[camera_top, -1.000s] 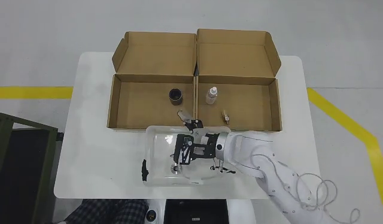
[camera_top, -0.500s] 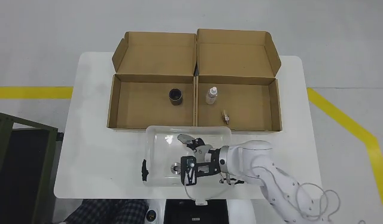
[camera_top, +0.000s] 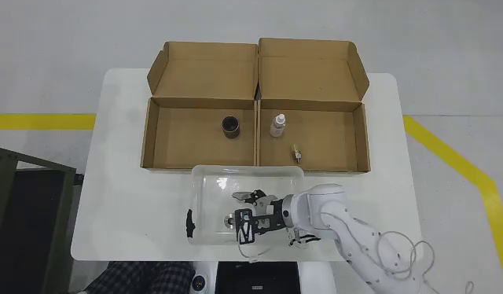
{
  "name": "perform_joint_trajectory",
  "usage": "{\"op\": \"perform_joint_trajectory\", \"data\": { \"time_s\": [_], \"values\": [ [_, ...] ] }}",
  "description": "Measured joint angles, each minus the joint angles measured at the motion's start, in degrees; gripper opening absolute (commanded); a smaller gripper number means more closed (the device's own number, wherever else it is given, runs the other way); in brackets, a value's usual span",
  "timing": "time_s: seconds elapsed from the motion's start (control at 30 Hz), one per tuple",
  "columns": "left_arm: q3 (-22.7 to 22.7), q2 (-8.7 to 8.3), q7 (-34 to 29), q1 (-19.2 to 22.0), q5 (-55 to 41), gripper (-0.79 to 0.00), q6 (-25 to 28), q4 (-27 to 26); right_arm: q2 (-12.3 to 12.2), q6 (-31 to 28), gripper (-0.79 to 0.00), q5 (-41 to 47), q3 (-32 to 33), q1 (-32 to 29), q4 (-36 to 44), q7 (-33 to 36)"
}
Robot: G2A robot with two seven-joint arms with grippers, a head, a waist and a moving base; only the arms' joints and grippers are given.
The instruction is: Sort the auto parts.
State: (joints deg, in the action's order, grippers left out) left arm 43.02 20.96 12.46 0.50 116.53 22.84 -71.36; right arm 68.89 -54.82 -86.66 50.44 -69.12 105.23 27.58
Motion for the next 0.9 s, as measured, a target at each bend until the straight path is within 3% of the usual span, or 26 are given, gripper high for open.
{"op": "perform_joint_trajectory", "data": {
  "time_s": [0.53, 0.7, 0.9],
  "values": [
    [0.0, 0.0, 0.0, 0.0, 0.0, 0.0, 0.0, 0.0, 1.5, 0.4, -0.302, 3.5, -6.3, 6.0, -6.7, 1.3],
    [0.0, 0.0, 0.0, 0.0, 0.0, 0.0, 0.0, 0.0, 2.0, 0.7, -0.388, 4.7, -8.0, 7.2, -8.3, 1.4],
    [0.0, 0.0, 0.0, 0.0, 0.0, 0.0, 0.0, 0.0, 2.4, 0.5, -0.428, 5.7, -9.7, 8.6, -10.1, 1.8]
  ]
}}
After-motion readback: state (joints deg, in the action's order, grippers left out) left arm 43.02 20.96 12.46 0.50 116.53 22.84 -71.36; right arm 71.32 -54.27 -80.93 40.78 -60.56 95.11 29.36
